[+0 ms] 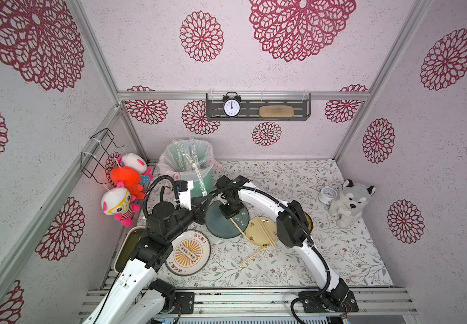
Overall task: Remove the packaging of disposable chopsticks
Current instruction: Place the disposable chopsticks on the plate.
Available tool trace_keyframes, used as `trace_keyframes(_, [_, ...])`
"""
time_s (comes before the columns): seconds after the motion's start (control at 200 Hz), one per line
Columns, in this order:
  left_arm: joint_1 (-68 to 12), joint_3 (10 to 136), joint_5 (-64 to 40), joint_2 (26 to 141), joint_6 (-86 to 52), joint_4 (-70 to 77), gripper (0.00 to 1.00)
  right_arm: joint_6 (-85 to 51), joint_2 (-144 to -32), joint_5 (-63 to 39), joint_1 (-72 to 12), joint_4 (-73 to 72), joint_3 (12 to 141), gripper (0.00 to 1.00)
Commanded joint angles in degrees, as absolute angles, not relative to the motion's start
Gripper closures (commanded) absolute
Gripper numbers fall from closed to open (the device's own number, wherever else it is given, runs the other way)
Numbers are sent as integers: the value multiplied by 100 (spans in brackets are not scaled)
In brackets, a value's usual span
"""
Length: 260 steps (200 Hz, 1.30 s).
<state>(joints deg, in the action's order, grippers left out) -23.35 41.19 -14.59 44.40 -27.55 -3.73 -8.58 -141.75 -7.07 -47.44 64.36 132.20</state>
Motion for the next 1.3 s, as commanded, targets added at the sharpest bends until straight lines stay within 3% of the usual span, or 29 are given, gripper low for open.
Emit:
trace_keyframes(0.0, [-2273, 4048, -1522, 4320, -2637, -236, 100, -852, -14236, -567, -4683, 6645, 13403, 94])
trace_keyframes(0.175, [-2255, 4043, -1508, 4280, -2593, -294, 100, -887, -14287, -577, -4658, 6646, 13417, 94])
trace_keyframes(0.335, [-2229, 4069, -1371, 4285, -2547, -347, 100, -890, -14204, -530, -4658, 6584, 13422, 82])
trace_keyframes(0.56, [-2188, 4089, -1317, 4324, -2575, -351, 100, -896, -14114, -515, -4658, 6548, 13403, 83])
trace_keyframes(0.746, [-1955, 4505, -337, 4651, -2554, -752, 100, -936, -13302, -437, -4667, 5821, 12857, 80])
trace_keyframes(0.916, [-1190, 6001, -867, 5972, -2595, -1813, 100, -956, -12058, -527, -4666, 4801, 11700, 75])
trace_keyframes(1.051, [-725, 7978, -1070, 7515, -2277, -3885, 100, -1055, -10972, -483, -4659, 3978, 10464, 75])
trace_keyframes(1.161, [-598, 9368, -590, 8536, -1916, -5226, 100, -1175, -10177, -418, -4650, 3292, 9491, 74])
trace_keyframes(1.296, [-501, 10083, -288, 9149, -1956, -5836, 100, -1229, -9352, -474, -4643, 2719, 8573, 73])
